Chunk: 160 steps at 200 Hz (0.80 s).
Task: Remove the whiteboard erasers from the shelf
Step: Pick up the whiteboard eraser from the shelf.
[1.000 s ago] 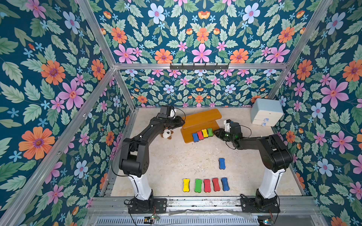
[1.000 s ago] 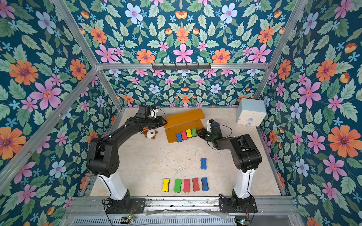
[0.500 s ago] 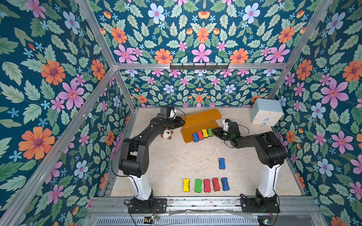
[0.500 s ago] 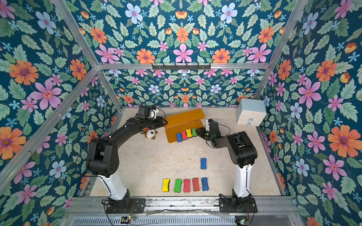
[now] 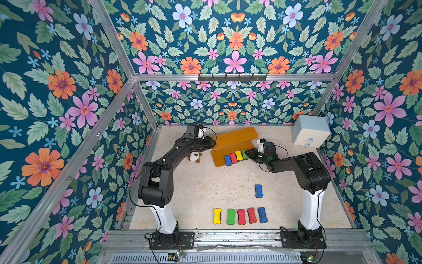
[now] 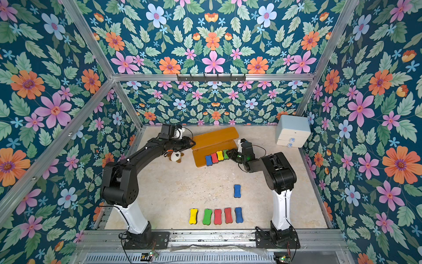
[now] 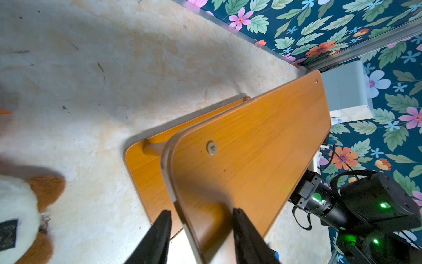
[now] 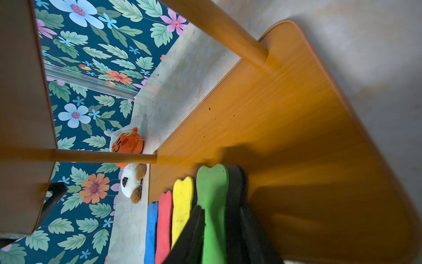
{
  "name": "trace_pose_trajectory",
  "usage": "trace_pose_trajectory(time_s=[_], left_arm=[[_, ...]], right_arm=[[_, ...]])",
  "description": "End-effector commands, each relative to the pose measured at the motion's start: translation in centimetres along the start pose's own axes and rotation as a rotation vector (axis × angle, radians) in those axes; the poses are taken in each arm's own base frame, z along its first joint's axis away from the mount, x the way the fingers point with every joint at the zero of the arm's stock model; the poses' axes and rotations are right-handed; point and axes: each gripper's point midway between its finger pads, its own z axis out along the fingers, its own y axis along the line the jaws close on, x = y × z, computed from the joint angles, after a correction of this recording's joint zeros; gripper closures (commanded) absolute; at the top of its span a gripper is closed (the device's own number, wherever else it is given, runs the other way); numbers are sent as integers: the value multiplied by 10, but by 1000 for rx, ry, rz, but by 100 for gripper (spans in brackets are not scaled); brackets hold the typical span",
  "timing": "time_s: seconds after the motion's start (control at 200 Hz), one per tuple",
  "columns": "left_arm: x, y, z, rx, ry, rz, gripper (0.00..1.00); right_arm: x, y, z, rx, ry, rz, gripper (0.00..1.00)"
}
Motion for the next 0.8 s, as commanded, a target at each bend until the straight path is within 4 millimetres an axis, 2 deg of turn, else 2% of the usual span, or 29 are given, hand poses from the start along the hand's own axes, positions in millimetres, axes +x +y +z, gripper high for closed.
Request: trace_pose_trajectory(time_s=[0.0, 0.27, 0.49, 0.685, 0.795], left_arm=[[-1, 1, -3, -13, -5, 3, 51], [-1, 0, -4, -11, -6, 5, 49], [6, -1, -14, -16, -12, -7, 42], [17, -2, -27, -19, -21, -3, 40], [24, -5, -36, -58, -41, 53, 39]], right_arm=[[-2, -2, 2, 0, -13, 4, 70], [3, -10, 2, 22, -13, 11, 81], [-1, -5, -7, 29, -37, 8, 91], [-7, 12, -29, 42, -90, -9, 94], [4, 23, -47, 62, -117, -13, 96]])
